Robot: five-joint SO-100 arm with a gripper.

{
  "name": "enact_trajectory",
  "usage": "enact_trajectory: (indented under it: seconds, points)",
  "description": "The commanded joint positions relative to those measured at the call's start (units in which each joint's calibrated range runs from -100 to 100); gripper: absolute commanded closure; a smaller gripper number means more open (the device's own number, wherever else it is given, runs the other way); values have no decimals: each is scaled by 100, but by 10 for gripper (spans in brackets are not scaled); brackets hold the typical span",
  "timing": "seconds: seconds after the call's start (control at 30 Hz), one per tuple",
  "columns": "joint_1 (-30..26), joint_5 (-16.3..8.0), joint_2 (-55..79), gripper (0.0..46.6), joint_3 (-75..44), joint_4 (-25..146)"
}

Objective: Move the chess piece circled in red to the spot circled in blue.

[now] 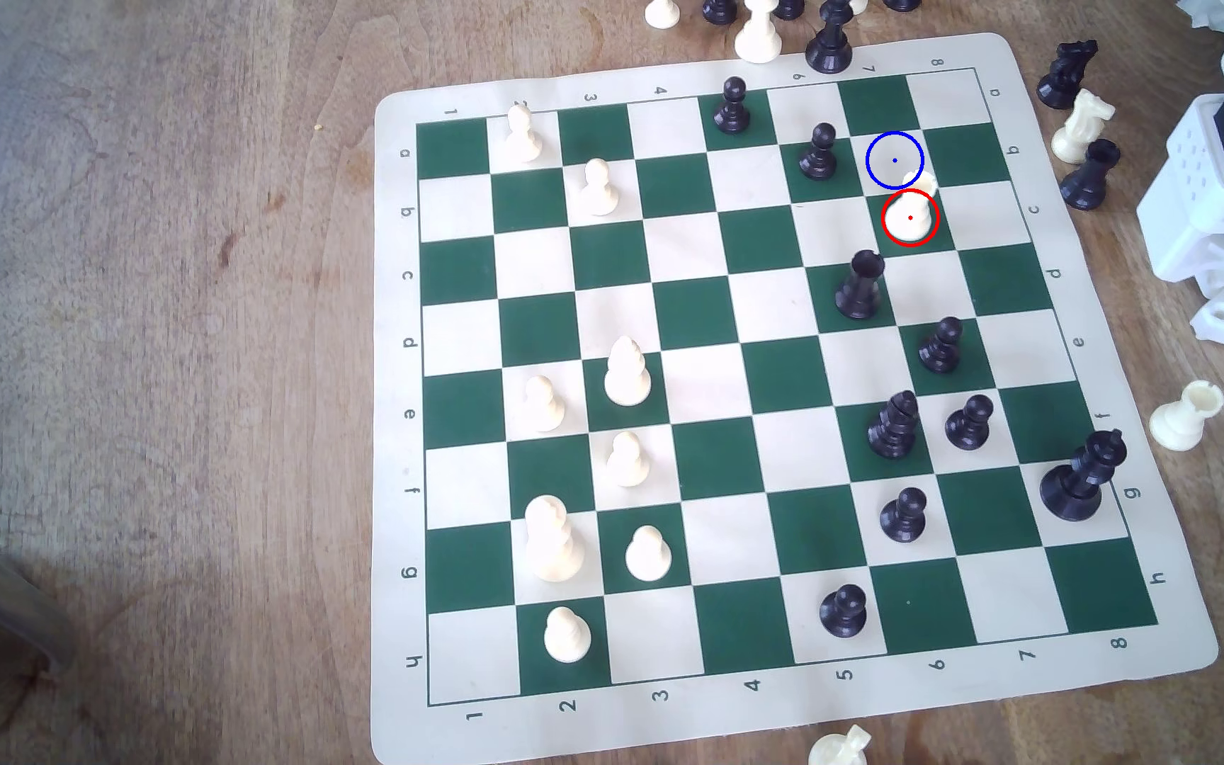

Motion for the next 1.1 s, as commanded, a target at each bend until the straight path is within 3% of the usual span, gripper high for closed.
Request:
enact_trajectory:
  seconds: [0.0, 0.6, 0.73, 0.8, 0.93, 1.07]
  points:
    - [25, 20, 14, 464, 90, -119]
    - [25, 20, 14, 464, 90, -119]
    - [-139, -78, 14, 439, 90, 1061]
    - [-170, -59, 14, 452, 90, 2305]
    - [-514, 371, 22, 464, 90, 3870]
    - [-319, 293, 22, 464, 90, 5467]
